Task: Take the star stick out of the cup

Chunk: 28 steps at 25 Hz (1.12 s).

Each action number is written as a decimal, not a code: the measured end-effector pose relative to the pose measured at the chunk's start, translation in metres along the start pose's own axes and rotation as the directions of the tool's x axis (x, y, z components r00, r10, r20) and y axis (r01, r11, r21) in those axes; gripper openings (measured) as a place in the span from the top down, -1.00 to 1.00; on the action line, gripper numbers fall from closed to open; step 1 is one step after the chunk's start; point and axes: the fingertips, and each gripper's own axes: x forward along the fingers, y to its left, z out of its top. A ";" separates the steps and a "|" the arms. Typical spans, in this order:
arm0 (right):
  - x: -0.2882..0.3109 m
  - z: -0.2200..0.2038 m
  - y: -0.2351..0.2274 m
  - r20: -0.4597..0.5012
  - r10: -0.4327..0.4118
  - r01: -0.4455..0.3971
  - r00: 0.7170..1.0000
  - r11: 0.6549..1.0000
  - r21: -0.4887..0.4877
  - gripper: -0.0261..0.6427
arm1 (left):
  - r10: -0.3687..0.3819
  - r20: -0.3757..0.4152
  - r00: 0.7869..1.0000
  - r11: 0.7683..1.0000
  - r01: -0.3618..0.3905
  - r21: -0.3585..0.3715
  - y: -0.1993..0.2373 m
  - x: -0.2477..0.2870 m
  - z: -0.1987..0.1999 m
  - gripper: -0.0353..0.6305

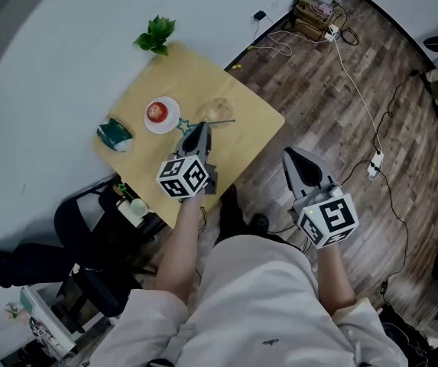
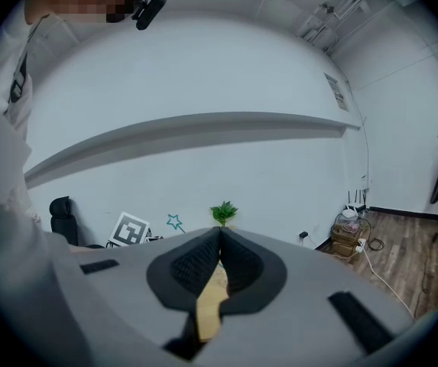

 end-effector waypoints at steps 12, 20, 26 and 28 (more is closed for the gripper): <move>-0.054 -0.011 0.020 0.044 0.045 -0.044 0.998 0.999 -0.018 0.92 | -0.041 0.058 0.997 0.999 0.039 0.025 -0.067 -0.073 -0.003 0.84; -0.087 -0.019 0.032 0.063 0.055 -0.053 0.997 0.998 -0.029 0.92 | -0.095 0.131 0.987 0.994 0.087 0.062 -0.117 -0.127 0.013 0.84; -0.100 -0.009 0.041 0.092 0.077 -0.073 0.993 0.996 -0.050 0.89 | -0.122 0.164 0.979 0.986 0.101 0.131 -0.155 -0.161 0.028 0.84; -0.102 -0.005 0.045 0.102 0.087 -0.081 0.991 0.995 -0.058 0.88 | -0.126 0.167 0.978 0.982 0.099 0.159 -0.164 -0.169 0.031 0.84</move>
